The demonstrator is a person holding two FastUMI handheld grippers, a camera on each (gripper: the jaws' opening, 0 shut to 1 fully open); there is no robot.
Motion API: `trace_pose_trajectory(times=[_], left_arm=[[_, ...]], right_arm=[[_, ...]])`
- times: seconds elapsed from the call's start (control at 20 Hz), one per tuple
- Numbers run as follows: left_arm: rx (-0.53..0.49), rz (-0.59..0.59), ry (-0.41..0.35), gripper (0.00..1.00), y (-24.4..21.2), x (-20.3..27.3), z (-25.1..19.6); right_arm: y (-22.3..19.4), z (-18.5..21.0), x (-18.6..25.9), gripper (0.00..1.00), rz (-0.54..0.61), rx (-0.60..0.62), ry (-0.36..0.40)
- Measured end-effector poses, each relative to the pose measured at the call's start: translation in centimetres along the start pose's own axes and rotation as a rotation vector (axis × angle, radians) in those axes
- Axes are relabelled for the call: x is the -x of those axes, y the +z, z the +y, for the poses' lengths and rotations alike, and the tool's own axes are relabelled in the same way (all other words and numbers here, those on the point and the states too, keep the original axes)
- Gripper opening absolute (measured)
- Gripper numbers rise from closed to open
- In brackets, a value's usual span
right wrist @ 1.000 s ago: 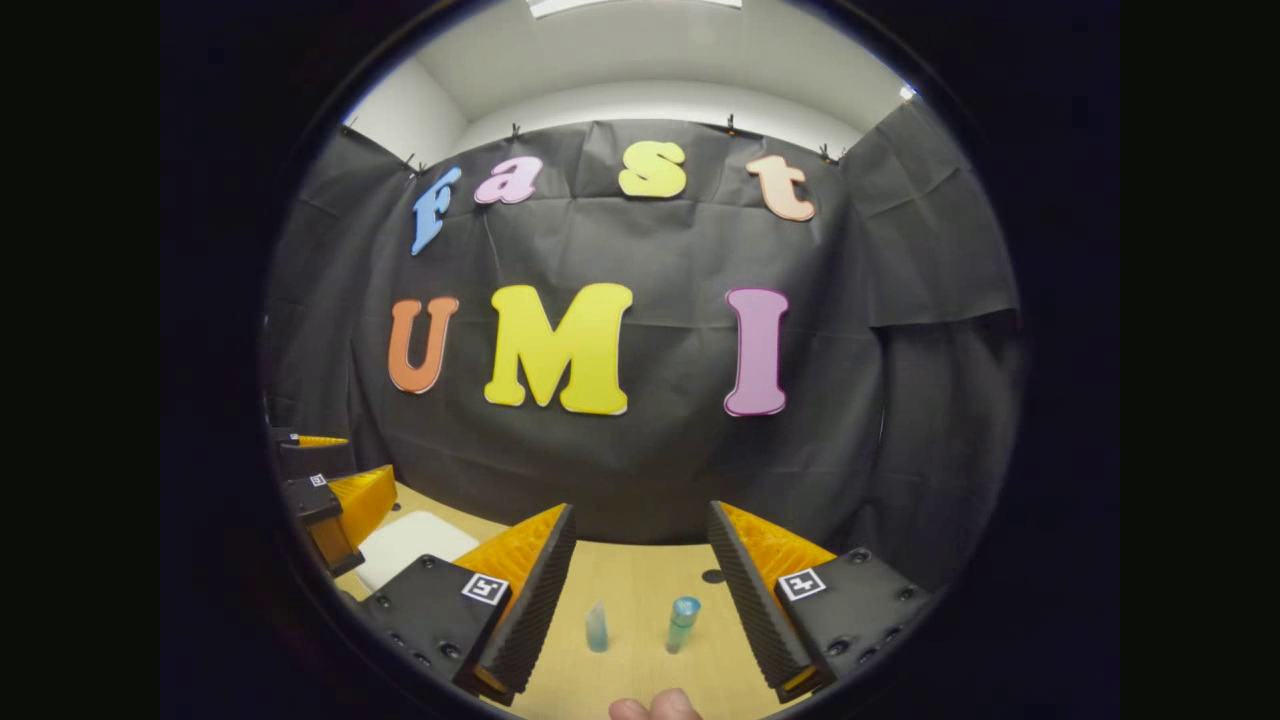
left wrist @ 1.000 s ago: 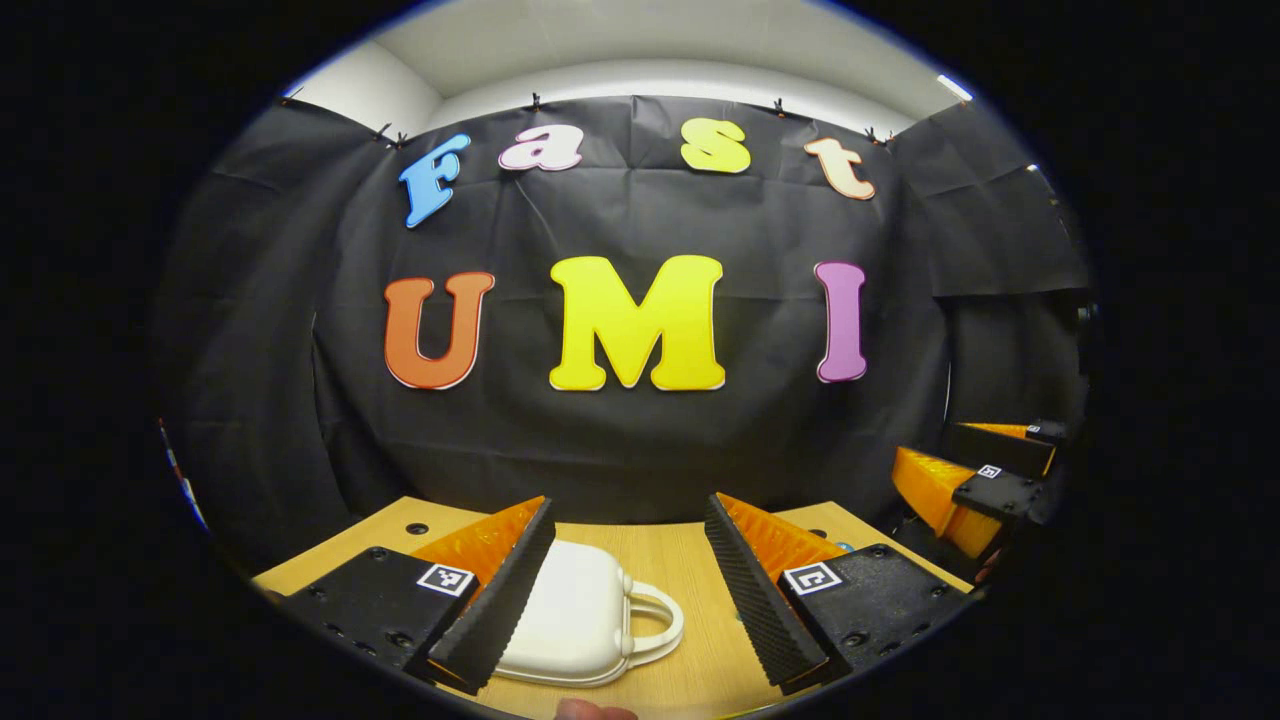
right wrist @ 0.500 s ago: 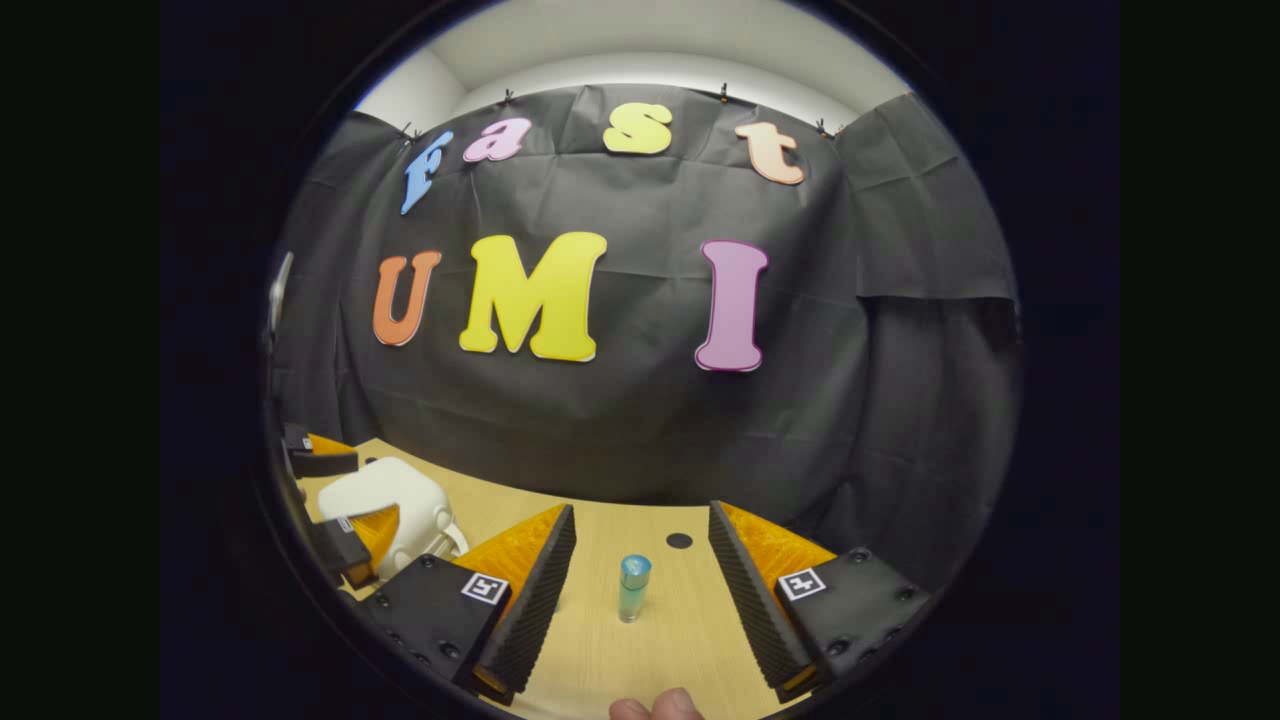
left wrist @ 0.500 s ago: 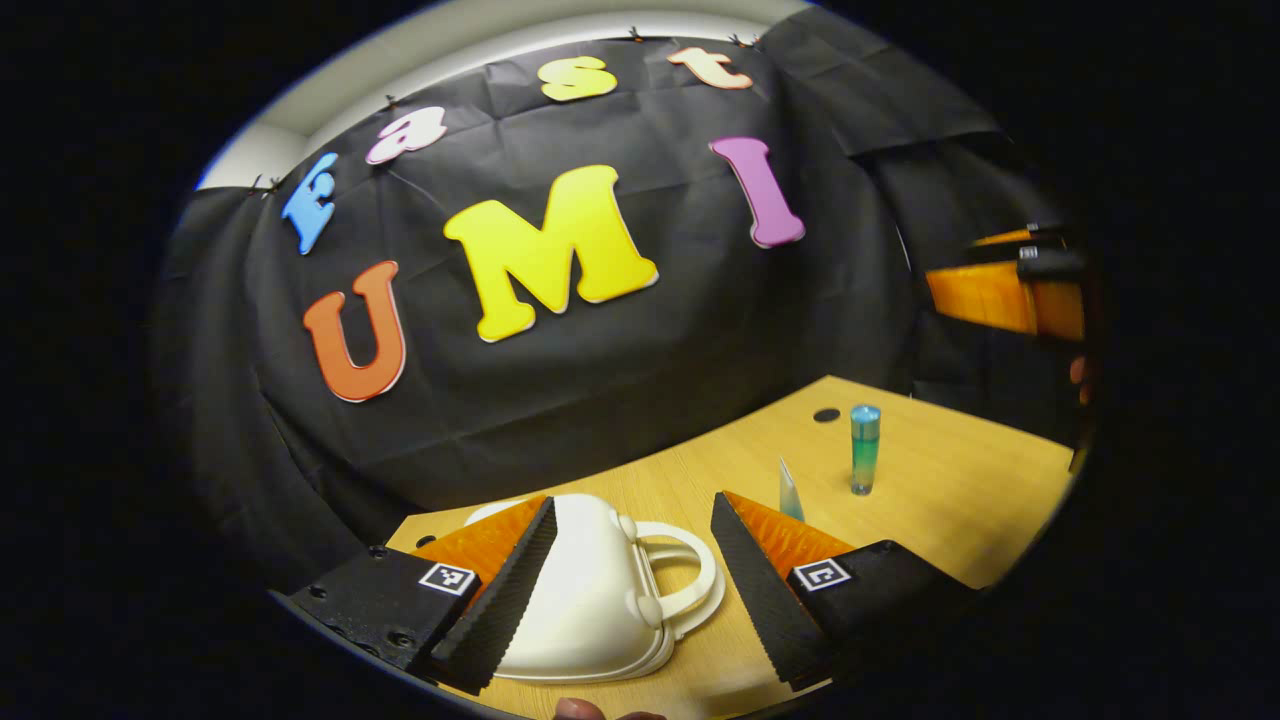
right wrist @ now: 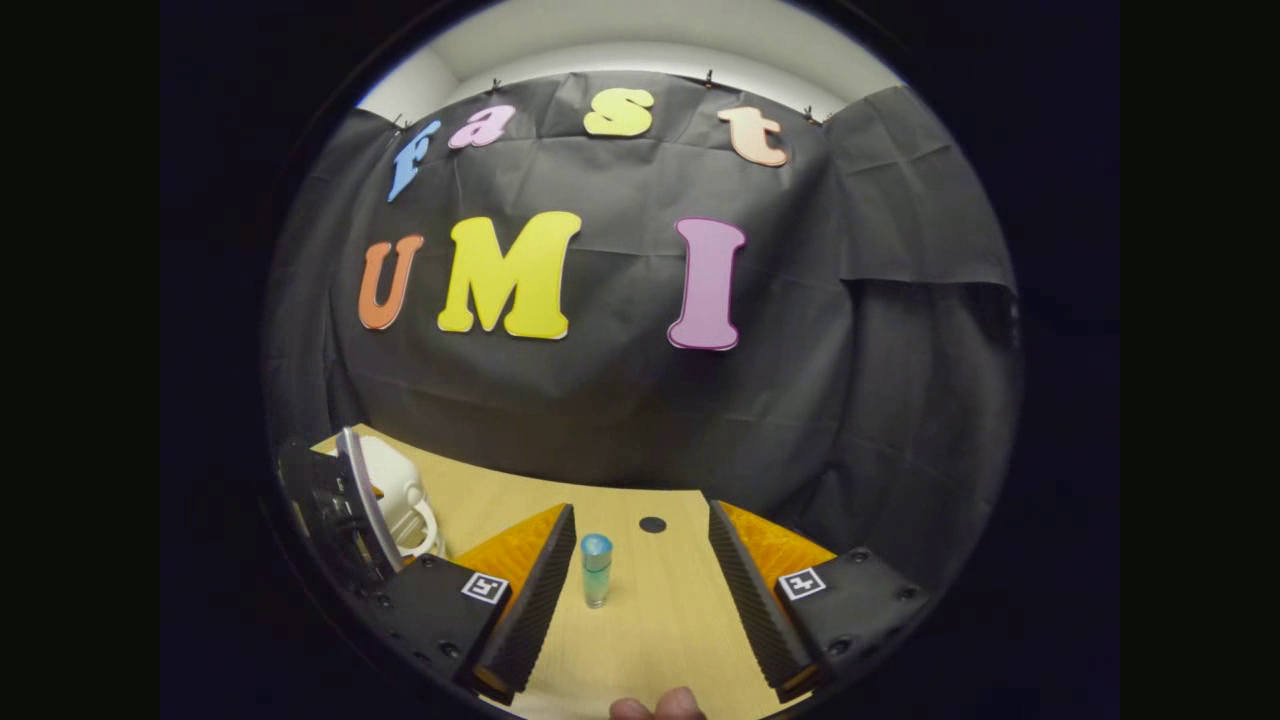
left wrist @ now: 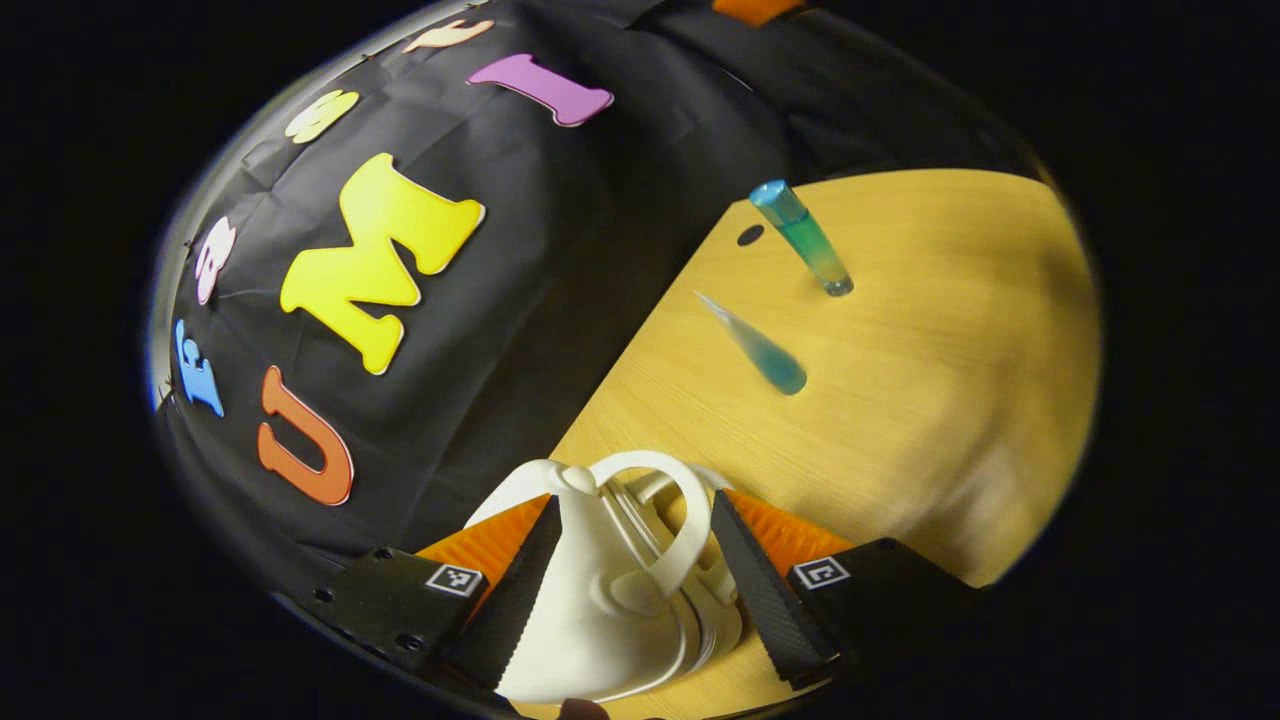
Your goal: First open the suitcase, pack the skin care products into it, and then close the suitcase.
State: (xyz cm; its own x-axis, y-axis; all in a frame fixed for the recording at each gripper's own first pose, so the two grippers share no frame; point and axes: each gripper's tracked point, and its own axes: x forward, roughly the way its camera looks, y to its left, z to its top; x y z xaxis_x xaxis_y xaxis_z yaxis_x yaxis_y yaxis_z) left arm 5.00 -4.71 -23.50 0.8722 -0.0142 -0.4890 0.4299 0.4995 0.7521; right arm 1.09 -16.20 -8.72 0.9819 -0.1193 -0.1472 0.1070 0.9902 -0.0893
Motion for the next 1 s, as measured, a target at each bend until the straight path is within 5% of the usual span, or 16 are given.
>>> trace_pose_trajectory(times=[0.35, 0.55, 0.75, 1.0], left_arm=[[-0.138, 0.113, -0.046, 0.91, -1.6, -2.0, -0.8], [-0.201, 0.174, -0.097, 0.65, -2.3, -4.0, -1.8], [-0.190, 0.208, -0.130, 0.29, -2.9, -4.3, -2.6], [-0.083, 0.156, -0.069, 0.14, -1.0, -2.4, 0.0]], right_arm=[[-0.3, -2.5, -0.7, 0.79, 0.009, -0.028, -0.068], [-0.7, -2.3, 0.0, 0.79, 0.008, -0.016, -0.071], [-0.4, -3.5, 0.8, 0.79, 0.005, -0.029, -0.110], [0.6, -4.1, 1.9, 0.77, -0.012, -0.026, -0.139]])
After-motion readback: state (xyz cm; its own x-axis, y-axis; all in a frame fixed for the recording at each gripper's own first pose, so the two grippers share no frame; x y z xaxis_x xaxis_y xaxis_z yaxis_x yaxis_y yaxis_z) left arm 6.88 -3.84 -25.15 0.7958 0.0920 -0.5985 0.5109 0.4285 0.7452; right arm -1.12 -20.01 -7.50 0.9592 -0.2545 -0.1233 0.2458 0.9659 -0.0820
